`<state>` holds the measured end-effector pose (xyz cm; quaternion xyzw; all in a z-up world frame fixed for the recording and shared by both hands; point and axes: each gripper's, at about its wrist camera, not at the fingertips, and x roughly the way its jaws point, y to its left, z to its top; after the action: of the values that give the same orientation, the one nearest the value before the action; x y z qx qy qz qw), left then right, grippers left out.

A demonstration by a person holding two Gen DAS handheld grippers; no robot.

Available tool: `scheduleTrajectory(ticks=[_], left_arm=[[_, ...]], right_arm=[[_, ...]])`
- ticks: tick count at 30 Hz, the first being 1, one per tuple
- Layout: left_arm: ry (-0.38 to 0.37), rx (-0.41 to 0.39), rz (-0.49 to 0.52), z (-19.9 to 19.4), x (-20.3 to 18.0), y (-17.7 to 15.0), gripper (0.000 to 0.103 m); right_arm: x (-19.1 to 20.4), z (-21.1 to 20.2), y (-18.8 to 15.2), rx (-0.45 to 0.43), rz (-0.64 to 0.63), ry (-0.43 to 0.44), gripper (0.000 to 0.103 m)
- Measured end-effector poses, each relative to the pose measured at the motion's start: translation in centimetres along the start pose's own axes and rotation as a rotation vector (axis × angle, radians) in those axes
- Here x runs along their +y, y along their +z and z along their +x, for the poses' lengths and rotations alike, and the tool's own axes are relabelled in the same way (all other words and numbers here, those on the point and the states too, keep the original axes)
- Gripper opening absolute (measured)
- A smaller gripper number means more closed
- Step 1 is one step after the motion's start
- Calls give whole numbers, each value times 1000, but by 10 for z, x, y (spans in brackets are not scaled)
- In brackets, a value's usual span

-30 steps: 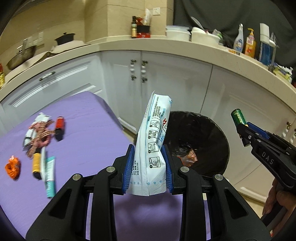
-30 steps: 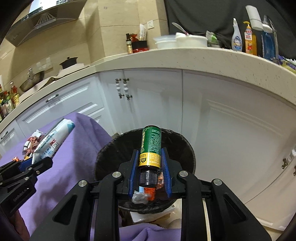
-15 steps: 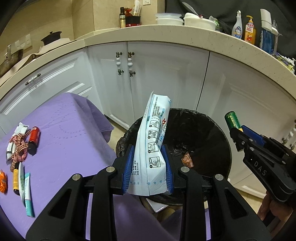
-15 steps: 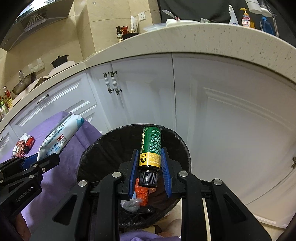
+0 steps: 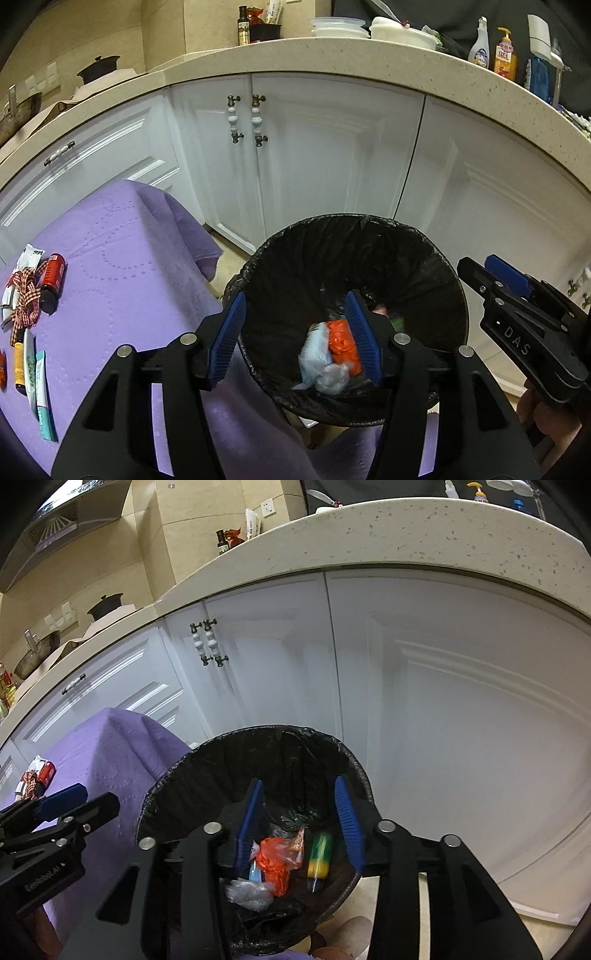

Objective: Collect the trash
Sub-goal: 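Open both tools to drop the packet and green bottle into the bin, then move both open tools back over the table items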

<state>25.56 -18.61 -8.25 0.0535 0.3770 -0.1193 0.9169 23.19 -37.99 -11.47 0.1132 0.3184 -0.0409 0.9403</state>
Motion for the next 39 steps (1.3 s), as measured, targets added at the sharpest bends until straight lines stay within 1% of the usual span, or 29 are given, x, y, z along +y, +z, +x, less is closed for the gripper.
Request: scheduleTrajectory(ticks=[8, 17, 23, 26, 33, 39], left_arm=[[14, -24, -32, -19, 18, -3, 56], [69, -65, -99, -61, 61, -17, 56], [136, -85, -157, -91, 101, -37, 56], [177, -86, -185, -104, 122, -49, 56], [280, -80, -269, -134, 179, -81, 56], [353, -83, -342, -157, 221, -105, 56]], right_arm=[[13, -13, 5, -18, -11, 8, 46], [48, -28, 5, -32, -43, 54, 48], [90, -36, 0, -28, -91, 119, 48], [110, -39, -5, -24, -119, 153, 49], [171, -45, -20, -8, -208, 242, 49], [215, -50, -31, 4, -279, 304, 49]])
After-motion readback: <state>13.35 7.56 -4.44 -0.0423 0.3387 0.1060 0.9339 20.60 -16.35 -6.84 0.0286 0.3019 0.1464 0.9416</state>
